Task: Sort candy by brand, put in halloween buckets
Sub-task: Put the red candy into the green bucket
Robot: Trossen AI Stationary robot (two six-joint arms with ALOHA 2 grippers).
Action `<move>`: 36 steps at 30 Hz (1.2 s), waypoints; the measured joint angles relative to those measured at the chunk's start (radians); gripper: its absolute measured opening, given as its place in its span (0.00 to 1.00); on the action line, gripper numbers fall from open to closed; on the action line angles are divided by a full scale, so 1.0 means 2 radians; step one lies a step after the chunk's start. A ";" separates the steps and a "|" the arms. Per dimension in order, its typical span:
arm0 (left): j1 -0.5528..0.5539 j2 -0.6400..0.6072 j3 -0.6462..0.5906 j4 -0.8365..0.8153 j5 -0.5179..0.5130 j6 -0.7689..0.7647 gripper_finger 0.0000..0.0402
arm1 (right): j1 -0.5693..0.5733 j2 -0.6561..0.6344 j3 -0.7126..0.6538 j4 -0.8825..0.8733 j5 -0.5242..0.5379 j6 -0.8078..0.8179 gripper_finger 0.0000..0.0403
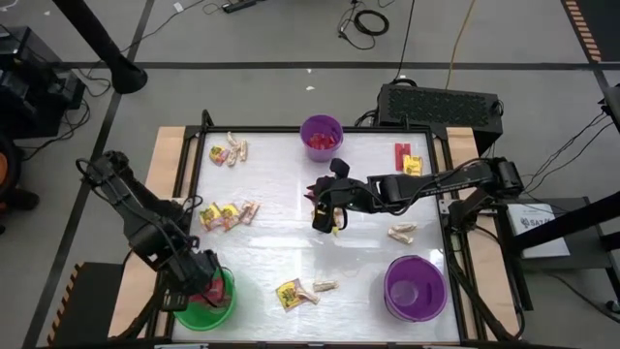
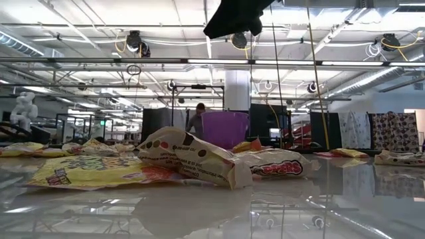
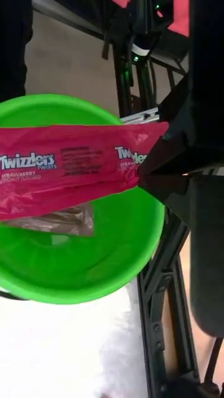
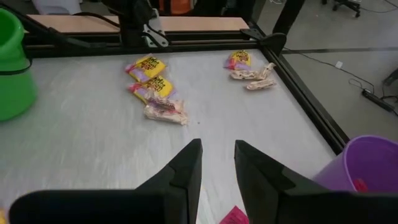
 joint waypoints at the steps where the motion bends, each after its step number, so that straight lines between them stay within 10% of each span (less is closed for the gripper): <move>1: -0.003 0.000 0.000 0.000 0.000 -0.009 0.00 | 0.000 0.000 0.000 0.000 0.000 0.000 0.22; 26: -0.010 0.000 0.000 0.000 -0.015 0.036 0.21 | 0.000 0.000 0.000 -0.017 0.000 -0.015 0.22; 36: 0.072 0.000 0.000 0.034 -0.284 0.213 0.21 | 0.006 0.000 0.000 -0.055 -0.027 0.036 0.22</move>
